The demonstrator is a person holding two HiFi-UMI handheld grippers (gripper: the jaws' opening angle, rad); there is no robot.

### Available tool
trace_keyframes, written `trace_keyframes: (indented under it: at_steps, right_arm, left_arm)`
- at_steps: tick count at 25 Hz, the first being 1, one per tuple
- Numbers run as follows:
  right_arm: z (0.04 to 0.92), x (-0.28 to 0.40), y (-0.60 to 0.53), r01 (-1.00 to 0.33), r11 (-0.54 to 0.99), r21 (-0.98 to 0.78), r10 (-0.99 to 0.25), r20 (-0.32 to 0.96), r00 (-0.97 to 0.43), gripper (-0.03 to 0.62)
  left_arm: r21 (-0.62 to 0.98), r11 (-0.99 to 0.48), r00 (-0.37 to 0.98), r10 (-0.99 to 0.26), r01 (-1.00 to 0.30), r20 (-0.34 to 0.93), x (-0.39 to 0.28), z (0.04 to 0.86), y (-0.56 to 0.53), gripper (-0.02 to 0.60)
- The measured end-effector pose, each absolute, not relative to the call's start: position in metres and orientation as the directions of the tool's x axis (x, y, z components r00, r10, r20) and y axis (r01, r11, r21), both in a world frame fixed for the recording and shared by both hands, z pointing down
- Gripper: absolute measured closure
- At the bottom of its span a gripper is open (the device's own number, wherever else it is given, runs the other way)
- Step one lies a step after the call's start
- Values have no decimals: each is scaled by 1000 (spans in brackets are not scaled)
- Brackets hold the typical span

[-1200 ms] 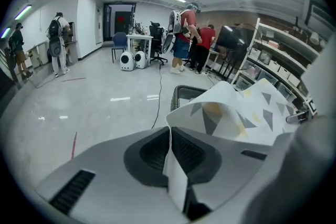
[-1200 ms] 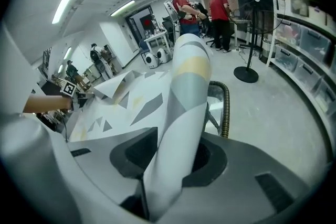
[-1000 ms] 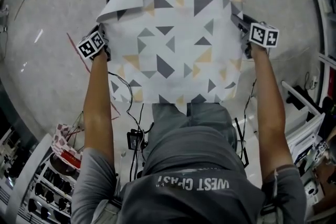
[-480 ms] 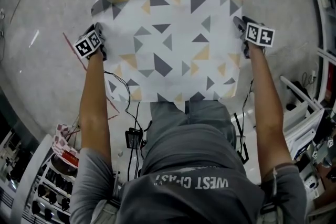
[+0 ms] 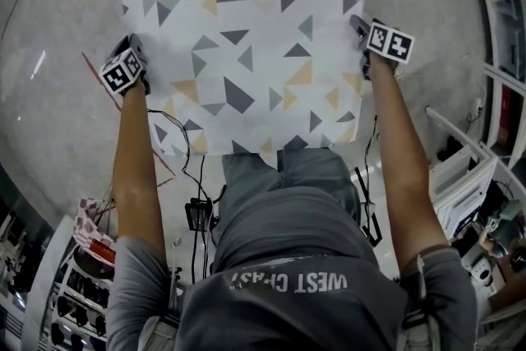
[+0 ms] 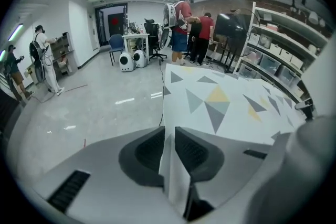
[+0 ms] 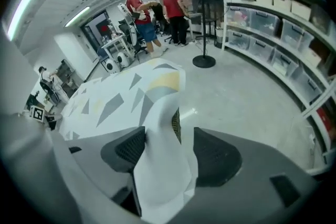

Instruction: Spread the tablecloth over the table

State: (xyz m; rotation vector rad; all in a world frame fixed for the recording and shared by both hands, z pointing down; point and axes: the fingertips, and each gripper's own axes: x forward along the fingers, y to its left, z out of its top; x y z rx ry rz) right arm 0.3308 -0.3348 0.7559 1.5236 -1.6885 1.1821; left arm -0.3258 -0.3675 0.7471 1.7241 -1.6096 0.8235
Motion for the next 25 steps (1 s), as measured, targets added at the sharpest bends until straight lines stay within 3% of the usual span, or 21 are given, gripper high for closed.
trace_keyframes:
  at_steps: [3,7,9,11,13,15,17,19,22,25]
  right_arm:
    - [727,330,-336,-989,-19,-146,-570,814,-109,476]
    - [719,362,-316,-967,-188,-173,-629,778,-17,525]
    - [736,355,-301,-966,-136,-218,-578,810,-101,570]
    - [761,333,-279,-972,-16,-236,-445,872,-204,537]
    - [777,327,-264,-979,10,-202,-366,911,-191,528]
    - [764,331,-270,-989,-16,-144,-435,892,-123,553]
    - [746,316,-285,-991,53,-126,-507,851,-136,574]
    - [752,291,-288,-978,145,-150,-467,861,-202,566]
    - [778,274,-277,-969,137,-204,-345,908,-239,556]
    - [772,266,-278,-972,137,-193,-348,909,-230,569]
  left_arm:
    - [2,-74,49,-642,-997,765,-319,729,-361,531]
    - [-24,-88,45,-703,-996,710,-308,702,-346,532]
    - [-12,-118,76,-712,-993,698,-295,696,-336,532]
    - [-4,-156,108,-700,-988,705,-281,699,-324,532]
    - [12,-177,131,-678,-984,723,-271,708,-314,532]
    - [41,-179,152,-664,-983,732,-262,715,-306,532]
    - [61,-186,170,-655,-981,737,-257,718,-301,532]
    - [81,-193,188,-635,-978,749,-253,724,-298,532]
    - [111,-188,204,-611,-976,765,-250,733,-297,532]
    - [125,-209,231,-633,-970,739,-241,721,-303,534]
